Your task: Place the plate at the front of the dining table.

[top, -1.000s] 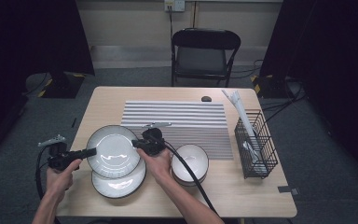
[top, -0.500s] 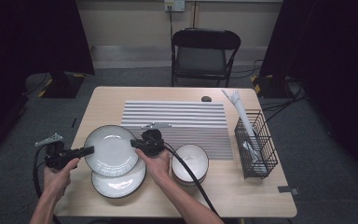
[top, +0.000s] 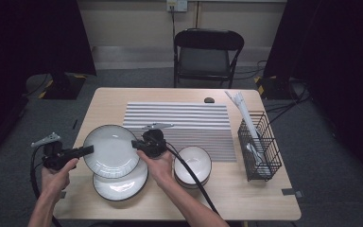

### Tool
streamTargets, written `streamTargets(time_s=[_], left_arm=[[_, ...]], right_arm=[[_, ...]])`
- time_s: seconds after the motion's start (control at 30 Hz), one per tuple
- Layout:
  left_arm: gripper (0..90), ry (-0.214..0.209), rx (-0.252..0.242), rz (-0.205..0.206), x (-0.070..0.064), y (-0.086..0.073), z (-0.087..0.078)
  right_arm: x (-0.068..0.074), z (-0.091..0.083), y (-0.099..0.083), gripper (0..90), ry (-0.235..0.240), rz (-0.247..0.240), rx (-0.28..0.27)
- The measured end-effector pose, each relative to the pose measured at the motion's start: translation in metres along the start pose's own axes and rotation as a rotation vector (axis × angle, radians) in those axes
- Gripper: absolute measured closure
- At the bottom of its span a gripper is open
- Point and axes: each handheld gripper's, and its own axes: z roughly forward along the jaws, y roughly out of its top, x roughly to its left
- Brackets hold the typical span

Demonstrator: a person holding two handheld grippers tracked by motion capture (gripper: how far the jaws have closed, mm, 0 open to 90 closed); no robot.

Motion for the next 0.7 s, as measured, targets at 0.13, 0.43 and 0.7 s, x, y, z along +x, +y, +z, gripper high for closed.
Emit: streamTargets(time_s=[0.13, 0.43, 0.7], left_arm=[[82.6, -0.004, -0.006, -0.002, 0.0, 0.0, -0.004], [82.2, -0.005, -0.031, -0.001, -0.005, 0.006, -0.004], [82.5, -0.038, -0.057, -0.01, -0.01, 0.013, -0.005]], right_arm=[[0.005, -0.001, 0.0, 84.8, 0.007, -0.001, 0.004], [0.009, -0.008, 0.009, 84.8, -0.008, -0.009, 0.007], [0.01, -0.02, 0.015, 84.8, -0.012, 0.0, -0.005]])
